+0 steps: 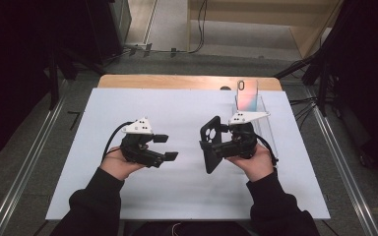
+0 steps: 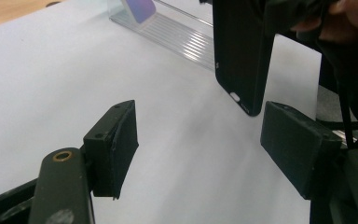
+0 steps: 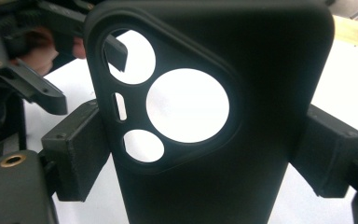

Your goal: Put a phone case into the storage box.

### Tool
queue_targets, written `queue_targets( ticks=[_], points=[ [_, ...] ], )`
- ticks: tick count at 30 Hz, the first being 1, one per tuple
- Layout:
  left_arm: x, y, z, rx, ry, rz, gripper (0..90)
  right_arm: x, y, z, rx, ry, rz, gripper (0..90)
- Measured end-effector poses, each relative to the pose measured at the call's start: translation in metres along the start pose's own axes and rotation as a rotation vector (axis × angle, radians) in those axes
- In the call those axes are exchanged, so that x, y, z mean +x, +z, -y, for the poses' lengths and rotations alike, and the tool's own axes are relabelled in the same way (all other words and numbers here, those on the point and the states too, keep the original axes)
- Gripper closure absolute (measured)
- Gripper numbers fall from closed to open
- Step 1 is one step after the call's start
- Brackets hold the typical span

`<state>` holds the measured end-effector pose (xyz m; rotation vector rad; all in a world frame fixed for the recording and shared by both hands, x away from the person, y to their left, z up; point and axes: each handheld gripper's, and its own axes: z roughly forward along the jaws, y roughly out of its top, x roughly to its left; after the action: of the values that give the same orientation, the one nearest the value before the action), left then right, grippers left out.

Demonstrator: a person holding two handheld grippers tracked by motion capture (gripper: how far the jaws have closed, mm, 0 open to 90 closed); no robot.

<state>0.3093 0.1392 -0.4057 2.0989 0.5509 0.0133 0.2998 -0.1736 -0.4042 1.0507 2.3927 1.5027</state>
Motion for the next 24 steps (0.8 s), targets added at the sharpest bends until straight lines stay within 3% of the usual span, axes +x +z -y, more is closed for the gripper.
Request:
queue_targets(
  ticks=[5, 9, 24],
  points=[
    [0.002, 0.0, 0.012, 0.02, 0.003, 0.016, 28.0, -0.004, -0.007, -0.003, 0.014, -0.004, -0.015, 12.3],
    [0.002, 0.0, 0.021, 0.039, 0.013, 0.006, 27.9, -0.006, -0.013, -0.006, 0.009, 0.007, -0.021, 12.3],
    [0.002, -0.01, 0.048, 0.051, -0.038, -0.017, 28.0, -0.02, -0.047, -0.02, -0.025, 0.051, 0.024, 12.3]
  ],
)
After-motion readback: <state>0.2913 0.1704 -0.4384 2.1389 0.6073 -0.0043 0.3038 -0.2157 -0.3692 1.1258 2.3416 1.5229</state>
